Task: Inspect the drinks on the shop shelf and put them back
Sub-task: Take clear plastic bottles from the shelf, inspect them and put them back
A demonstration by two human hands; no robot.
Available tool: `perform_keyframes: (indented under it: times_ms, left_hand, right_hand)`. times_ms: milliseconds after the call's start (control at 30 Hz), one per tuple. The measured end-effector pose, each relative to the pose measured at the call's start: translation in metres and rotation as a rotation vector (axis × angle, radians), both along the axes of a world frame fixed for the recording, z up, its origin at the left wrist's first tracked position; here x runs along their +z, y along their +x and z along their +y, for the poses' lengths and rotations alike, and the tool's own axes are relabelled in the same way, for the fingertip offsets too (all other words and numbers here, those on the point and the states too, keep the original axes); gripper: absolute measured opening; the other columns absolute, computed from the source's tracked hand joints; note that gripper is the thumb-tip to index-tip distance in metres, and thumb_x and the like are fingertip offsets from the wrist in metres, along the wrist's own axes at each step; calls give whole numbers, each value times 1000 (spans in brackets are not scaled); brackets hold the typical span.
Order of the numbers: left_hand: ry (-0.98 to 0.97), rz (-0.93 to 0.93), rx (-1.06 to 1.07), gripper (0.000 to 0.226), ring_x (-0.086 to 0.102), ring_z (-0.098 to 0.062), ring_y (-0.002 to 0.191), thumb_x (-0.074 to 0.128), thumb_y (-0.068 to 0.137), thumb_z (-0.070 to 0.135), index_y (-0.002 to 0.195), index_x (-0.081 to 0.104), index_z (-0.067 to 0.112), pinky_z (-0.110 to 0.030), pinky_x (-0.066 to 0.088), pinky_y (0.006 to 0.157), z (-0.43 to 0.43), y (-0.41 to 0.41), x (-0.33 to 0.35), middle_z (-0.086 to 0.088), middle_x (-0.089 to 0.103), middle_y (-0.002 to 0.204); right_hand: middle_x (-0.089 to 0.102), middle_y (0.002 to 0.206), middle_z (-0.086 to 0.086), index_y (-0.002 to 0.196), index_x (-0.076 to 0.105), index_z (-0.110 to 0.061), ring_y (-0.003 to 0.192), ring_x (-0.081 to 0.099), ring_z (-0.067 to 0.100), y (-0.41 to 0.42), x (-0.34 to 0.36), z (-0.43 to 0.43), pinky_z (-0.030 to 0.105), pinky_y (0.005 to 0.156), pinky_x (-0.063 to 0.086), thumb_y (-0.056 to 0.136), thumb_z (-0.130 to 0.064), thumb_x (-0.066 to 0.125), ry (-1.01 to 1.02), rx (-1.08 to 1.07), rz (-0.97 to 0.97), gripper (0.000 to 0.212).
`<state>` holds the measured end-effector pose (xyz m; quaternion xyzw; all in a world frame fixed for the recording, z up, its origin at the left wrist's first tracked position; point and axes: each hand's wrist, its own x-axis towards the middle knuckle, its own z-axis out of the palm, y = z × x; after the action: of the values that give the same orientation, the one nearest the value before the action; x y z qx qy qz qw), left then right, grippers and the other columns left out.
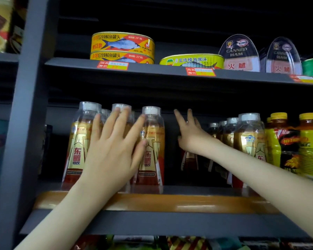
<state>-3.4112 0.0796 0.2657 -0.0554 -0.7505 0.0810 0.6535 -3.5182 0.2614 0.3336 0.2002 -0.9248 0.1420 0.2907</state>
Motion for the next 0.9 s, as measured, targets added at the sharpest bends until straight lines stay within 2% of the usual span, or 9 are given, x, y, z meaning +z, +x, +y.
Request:
perform_keyframes:
  times_ms: [67, 100, 167, 233, 367, 567, 667, 800, 900]
  left_hand:
    - [85, 31, -23, 49, 49, -43, 125, 35, 96, 31, 135, 55, 7, -57, 33, 106, -5, 8, -6, -25, 53, 134]
    - [104, 20, -34, 48, 52, -43, 120, 37, 95, 26, 133, 55, 3, -56, 39, 102, -7, 10, -11, -26, 54, 132]
    - [106, -35, -52, 49, 52, -45, 119, 40, 91, 17, 135, 51, -1, -55, 45, 97, -10, 10, -20, -27, 50, 137]
    - [84, -78, -73, 53, 49, -48, 124, 40, 88, 9, 139, 46, -3, -55, 44, 98, -12, 8, -25, -28, 43, 144]
    - [85, -140, -94, 74, 44, -50, 129, 62, 72, -15, 142, 41, -3, -53, 35, 100, -17, 8, -24, -29, 36, 148]
    - [56, -163, -122, 58, 38, -47, 134, 46, 86, 0, 144, 40, 0, -47, 31, 104, -22, 10, -27, -28, 32, 151]
    - [58, -164, -119, 57, 40, -45, 134, 28, 89, 15, 142, 44, 3, -48, 38, 103, -24, 9, -29, -27, 34, 150]
    - [86, -219, -143, 56, 40, -45, 134, 33, 88, 18, 142, 46, 5, -56, 44, 101, -20, 14, -29, -27, 34, 150]
    - [125, -246, -297, 61, 31, -34, 142, 45, 89, 25, 149, 35, 14, -49, 33, 112, -9, 30, -34, -16, 26, 157]
  right_hand:
    - [3, 162, 6, 152, -1, -37, 106, 58, 22, 37, -6, 0, 22, 75, 48, 101, -22, 41, -170, 188, 131, 67]
    - [15, 160, 4, 152, 5, -37, 94, 57, 12, 55, -14, -3, 19, 77, 44, 102, -29, 38, -250, 297, 172, 60]
    - [19, 160, -1, 151, 3, -44, 121, 50, 16, 81, -34, -13, 27, 100, 35, 100, -45, 40, -308, 473, 161, 63]
    - [1, 163, 0, 144, -10, -55, 140, 33, 29, 89, -49, -27, 41, 110, 31, 93, -55, 48, -248, 489, 72, 77]
    - [-23, 158, 9, 137, -26, -58, 126, 49, 41, 84, -55, -47, 42, 96, 49, 88, -43, 65, -213, 391, 34, 105]
    - [-8, 161, 6, 138, -14, -63, 139, 31, 40, 86, -58, -44, 49, 107, 39, 87, -30, 70, -369, 454, 49, 104]
    - [-12, 160, -1, 138, -17, -63, 133, 41, 34, 96, -66, -30, 45, 102, 42, 91, -30, 65, -314, 434, 224, 100]
    - [1, 156, 10, 145, -2, -47, 131, 42, 39, 105, -68, -6, 47, 84, 55, 85, -18, 71, -87, 369, 738, 99]
    - [6, 152, 16, 145, 2, -47, 135, 36, 41, 116, -65, 14, 48, 87, 52, 84, -17, 69, -79, 425, 924, 96]
